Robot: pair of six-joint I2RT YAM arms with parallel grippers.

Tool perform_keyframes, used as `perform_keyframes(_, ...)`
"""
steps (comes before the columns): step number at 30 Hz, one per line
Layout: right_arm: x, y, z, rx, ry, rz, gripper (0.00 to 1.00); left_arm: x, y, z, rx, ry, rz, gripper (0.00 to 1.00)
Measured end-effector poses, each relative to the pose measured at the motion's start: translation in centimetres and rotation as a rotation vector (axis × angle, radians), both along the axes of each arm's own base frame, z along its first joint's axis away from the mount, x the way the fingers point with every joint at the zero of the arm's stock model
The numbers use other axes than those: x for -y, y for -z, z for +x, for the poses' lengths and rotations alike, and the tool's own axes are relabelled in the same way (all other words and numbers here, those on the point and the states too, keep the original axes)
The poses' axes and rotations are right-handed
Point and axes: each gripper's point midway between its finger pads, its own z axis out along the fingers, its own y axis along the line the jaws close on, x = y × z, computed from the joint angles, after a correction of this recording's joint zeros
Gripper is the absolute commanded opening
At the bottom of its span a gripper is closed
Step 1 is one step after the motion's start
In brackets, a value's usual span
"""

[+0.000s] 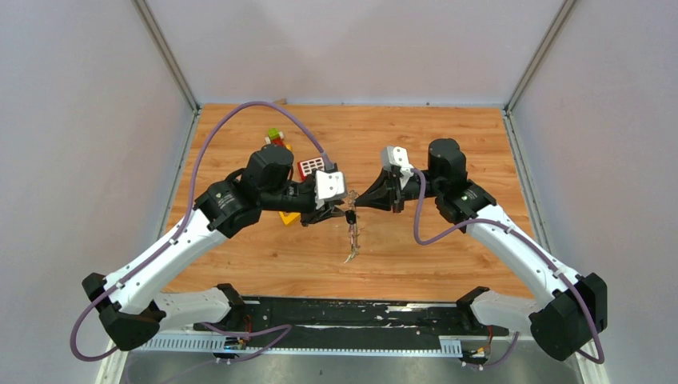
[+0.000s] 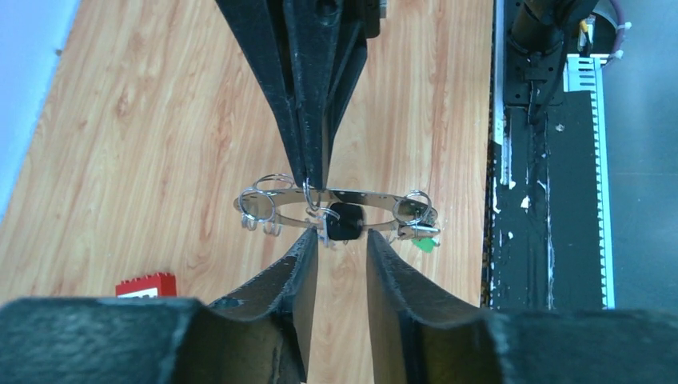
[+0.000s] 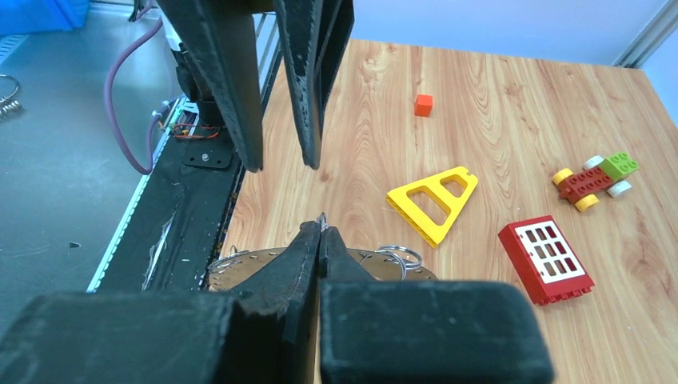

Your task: Put the keys on the keyring

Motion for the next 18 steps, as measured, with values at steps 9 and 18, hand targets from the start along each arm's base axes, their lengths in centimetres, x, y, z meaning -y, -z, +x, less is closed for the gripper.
perform_keyframes(9,0.3,-0.1,-0.1,0.002,0.015,-0.005,0.0,-0.2,0.2,-0.3,0.107,0.062,-0.022,0.56)
perform_keyframes(18,0.7,-0.8,-0.9,0.018,-0.008,0.012,0.0,0.6,0.9,0.4,0.2,0.083,-0.081,0.54)
